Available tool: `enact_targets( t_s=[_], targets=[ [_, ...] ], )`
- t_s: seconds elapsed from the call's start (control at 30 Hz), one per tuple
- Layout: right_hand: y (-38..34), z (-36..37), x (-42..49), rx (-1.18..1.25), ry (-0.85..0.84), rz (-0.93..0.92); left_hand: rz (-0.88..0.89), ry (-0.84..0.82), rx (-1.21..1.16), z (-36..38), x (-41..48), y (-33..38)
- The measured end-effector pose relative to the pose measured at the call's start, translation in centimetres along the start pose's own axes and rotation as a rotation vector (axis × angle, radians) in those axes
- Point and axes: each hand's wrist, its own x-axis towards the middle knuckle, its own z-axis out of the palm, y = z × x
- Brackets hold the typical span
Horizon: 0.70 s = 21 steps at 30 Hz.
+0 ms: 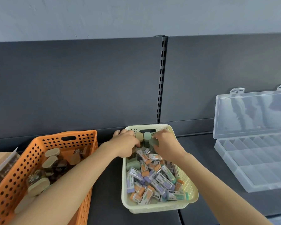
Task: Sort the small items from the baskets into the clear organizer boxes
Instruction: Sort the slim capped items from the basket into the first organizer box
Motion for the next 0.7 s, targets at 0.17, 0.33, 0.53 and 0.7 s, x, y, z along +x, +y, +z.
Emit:
enact_targets(
  t_s=[0.17,0.33,0.53,0.7],
  targets=[
    [-0.1,-0.9,-0.7,0.151,0.071,0.043,0.021,0.021,0.026,-0.2,0.5,0.3],
    [-0.3,-1.5,-1.6,0.29,0.201,0.076,0.045,0.112,-0.127,0.3,0.1,0.0],
    [-1.2,-2.3,-2.5,0.413,0.301,0.105,0.022,0.278,-0.44,0.2,-2.1,-0.6],
    [-4.2,-3.2,-3.4,0.505,0.29,0.035,-0.007,0.461,-0.522,-0.6,-5.9,-1.6]
  ],
)
